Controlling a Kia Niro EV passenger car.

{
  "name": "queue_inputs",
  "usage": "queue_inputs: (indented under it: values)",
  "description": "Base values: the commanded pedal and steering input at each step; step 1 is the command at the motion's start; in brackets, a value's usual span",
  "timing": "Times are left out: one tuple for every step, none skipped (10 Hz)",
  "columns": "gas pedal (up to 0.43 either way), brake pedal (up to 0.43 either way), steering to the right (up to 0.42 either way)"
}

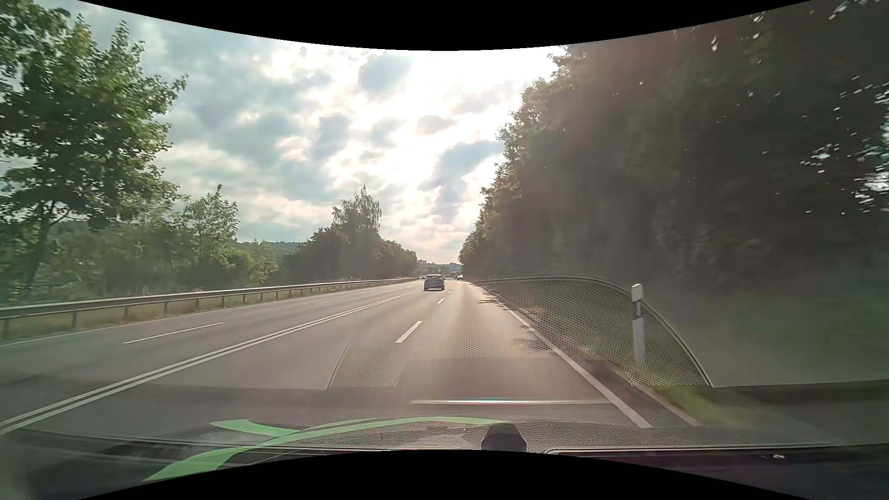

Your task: Follow the waypoints while adhering to traffic rules and regulations

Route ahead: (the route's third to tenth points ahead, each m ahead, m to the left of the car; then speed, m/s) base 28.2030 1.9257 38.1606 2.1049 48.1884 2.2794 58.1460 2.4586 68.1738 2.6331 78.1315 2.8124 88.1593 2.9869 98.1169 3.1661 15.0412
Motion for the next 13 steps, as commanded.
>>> queue_inputs:
  values:
    - [0.15,0.0,-0.001]
    - [0.15,0.0,-0.001]
    - [0.15,0.0,-0.001]
    - [0.15,0.0,-0.002]
    - [0.15,0.0,-0.002]
    - [0.15,0.0,-0.002]
    - [0.15,0.0,-0.002]
    - [0.15,0.0,-0.002]
    - [0.15,0.0,-0.002]
    - [0.13,0.0,-0.002]
    - [0.11,0.0,-0.002]
    - [0.11,0.0,-0.002]
    - [0.15,0.0,-0.002]
